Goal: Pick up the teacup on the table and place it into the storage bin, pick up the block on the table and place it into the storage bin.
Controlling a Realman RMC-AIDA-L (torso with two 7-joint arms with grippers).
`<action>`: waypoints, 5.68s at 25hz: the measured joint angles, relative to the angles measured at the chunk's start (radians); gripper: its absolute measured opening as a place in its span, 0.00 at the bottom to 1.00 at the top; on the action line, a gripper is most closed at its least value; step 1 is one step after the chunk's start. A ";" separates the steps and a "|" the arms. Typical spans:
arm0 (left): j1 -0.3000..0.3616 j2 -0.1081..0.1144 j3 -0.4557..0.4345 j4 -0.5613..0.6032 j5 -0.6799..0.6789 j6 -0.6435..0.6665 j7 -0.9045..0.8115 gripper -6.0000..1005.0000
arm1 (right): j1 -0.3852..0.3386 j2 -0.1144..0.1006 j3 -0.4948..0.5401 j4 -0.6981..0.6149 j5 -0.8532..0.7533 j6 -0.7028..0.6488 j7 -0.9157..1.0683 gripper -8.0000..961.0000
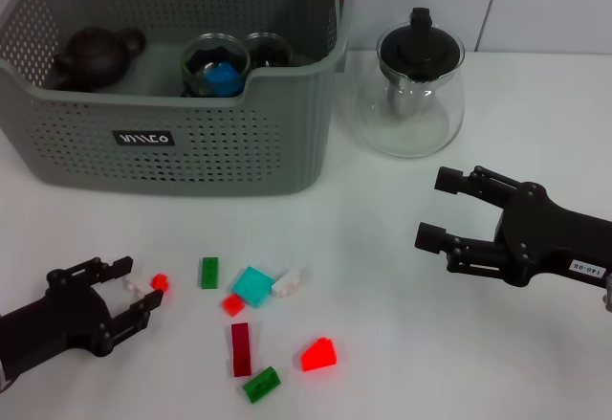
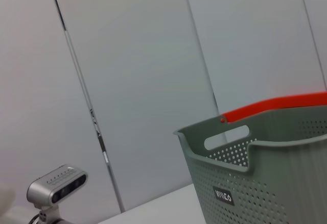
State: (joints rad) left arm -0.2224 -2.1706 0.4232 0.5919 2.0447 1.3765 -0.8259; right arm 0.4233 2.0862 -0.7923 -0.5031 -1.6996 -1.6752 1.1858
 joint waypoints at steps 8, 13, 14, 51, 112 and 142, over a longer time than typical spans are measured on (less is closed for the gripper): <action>-0.001 -0.002 0.000 -0.008 0.000 -0.014 0.001 0.58 | 0.000 0.000 0.002 0.000 0.000 -0.006 0.001 0.98; -0.006 -0.001 0.000 -0.017 0.000 -0.023 0.002 0.58 | 0.000 0.000 0.001 0.000 0.000 -0.006 0.002 0.98; -0.007 -0.001 0.000 -0.020 0.000 -0.024 0.002 0.58 | 0.000 0.000 0.001 0.000 0.000 -0.006 0.002 0.98; -0.015 0.002 -0.003 0.011 0.002 -0.018 -0.067 0.41 | -0.003 -0.001 0.003 0.002 0.000 -0.008 0.002 0.98; -0.449 0.107 0.429 0.357 -0.080 -0.387 -1.181 0.48 | -0.014 0.002 0.002 0.001 0.006 -0.007 -0.005 0.98; -0.086 0.054 0.021 0.079 0.045 0.236 -0.135 0.49 | -0.007 0.002 0.002 0.001 0.008 0.002 0.001 0.98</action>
State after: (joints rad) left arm -0.3085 -2.1164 0.4444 0.6706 2.0894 1.6121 -0.9612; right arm 0.4163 2.0878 -0.7900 -0.5017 -1.6921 -1.6735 1.1867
